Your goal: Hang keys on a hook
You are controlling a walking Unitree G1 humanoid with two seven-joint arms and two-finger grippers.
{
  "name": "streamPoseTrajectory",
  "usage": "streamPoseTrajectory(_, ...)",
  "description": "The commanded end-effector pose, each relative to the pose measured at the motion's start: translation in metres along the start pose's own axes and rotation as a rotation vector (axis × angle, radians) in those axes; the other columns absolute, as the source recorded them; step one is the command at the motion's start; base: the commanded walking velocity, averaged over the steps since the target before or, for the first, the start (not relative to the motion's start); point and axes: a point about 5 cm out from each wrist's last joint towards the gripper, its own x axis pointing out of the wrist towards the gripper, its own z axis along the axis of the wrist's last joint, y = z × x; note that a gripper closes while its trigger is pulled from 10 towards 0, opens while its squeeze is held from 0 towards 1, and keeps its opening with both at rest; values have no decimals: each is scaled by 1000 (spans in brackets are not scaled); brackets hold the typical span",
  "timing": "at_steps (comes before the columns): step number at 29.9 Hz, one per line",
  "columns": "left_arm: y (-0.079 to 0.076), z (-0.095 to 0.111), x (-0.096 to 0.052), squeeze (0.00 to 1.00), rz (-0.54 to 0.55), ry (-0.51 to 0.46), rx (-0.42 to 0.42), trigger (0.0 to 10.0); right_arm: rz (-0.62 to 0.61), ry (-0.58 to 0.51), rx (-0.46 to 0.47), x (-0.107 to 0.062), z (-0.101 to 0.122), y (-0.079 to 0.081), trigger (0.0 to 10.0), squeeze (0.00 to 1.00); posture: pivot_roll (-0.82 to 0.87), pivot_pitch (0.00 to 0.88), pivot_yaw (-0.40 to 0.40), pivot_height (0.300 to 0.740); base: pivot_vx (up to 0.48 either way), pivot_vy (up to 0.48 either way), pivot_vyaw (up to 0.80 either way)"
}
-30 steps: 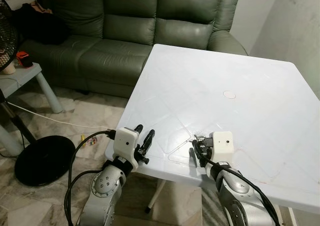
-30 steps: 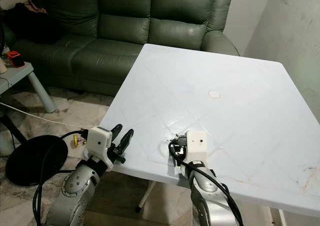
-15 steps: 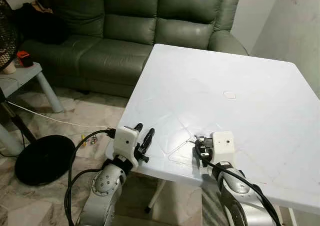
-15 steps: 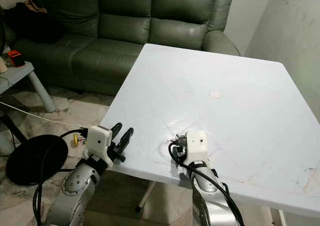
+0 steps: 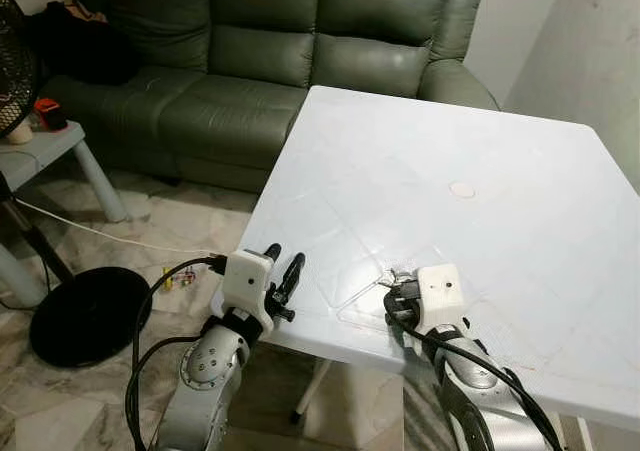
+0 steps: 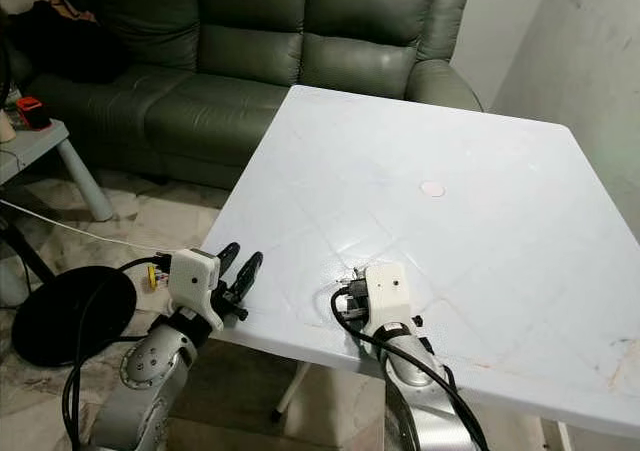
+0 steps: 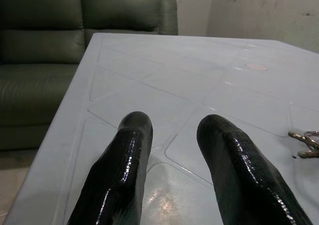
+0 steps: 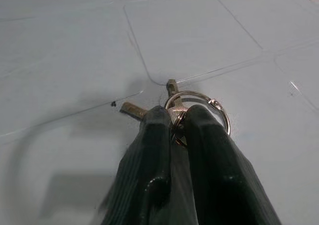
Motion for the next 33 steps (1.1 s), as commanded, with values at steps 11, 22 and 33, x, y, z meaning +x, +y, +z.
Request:
streamPoseTrajectory(11,10,8,10,0,30,-16,16,10000,-83,9,-96,4,-2,-10,0,0,108,25,-83,740,0,0,0)
streamPoseTrajectory(22,28,24,34,0,137,-46,-71,10000,-91,-252,96,11,34,-31,0,0,99,0,-73,740,0,0,0)
streamPoseTrajectory(33,41,40,45,0,222,-81,-56,10000,-45,-446,147,6,43,-48,0,0,85,0,-48,740,0,0,0)
